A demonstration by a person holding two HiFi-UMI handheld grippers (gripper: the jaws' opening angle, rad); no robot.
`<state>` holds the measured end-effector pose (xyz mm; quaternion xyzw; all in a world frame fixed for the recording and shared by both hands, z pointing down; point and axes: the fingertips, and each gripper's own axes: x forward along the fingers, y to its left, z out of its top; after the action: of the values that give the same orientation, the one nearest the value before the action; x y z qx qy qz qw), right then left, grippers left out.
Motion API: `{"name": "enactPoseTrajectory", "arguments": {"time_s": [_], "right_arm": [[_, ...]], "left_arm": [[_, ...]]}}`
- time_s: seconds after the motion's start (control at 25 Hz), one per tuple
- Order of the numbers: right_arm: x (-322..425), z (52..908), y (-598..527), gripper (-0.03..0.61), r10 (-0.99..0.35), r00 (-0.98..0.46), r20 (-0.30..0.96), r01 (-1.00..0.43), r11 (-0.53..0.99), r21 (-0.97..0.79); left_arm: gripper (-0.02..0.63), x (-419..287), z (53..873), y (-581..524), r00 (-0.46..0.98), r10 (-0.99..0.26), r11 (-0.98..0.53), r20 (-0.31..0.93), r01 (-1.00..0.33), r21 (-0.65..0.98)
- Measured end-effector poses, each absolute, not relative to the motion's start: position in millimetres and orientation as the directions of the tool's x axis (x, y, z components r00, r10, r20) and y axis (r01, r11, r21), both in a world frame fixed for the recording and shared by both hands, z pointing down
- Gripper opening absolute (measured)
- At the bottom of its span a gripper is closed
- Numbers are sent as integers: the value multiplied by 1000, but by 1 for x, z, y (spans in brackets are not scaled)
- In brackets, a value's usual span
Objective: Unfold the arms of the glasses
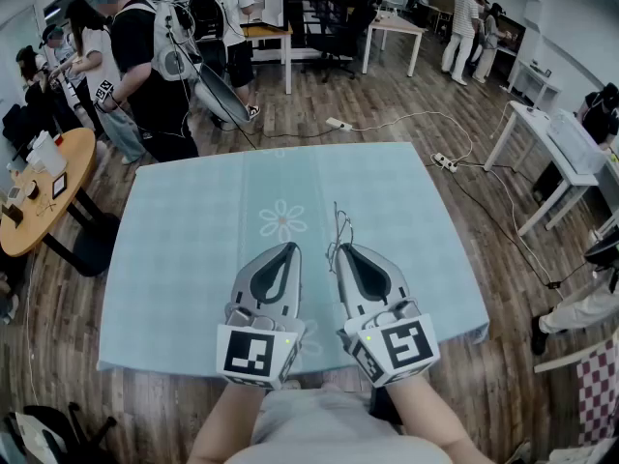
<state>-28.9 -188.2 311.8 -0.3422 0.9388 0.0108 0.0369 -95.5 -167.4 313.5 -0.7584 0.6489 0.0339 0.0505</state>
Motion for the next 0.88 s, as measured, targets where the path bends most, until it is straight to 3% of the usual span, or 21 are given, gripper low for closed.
{"name": "enactPoseTrajectory", "arguments": {"time_s": [0.48, 0.88], "right_arm": [[-34, 308, -187, 14, -637, -768, -65, -638, 770, -4], [-42, 314, -195, 14, -478, -875, 82, -484, 867, -113]], "left_arm": [[6, -102, 308, -163, 155, -979, -152, -132, -988, -34], [6, -107, 312, -158, 154, -979, -152, -134, -988, -24]]}}
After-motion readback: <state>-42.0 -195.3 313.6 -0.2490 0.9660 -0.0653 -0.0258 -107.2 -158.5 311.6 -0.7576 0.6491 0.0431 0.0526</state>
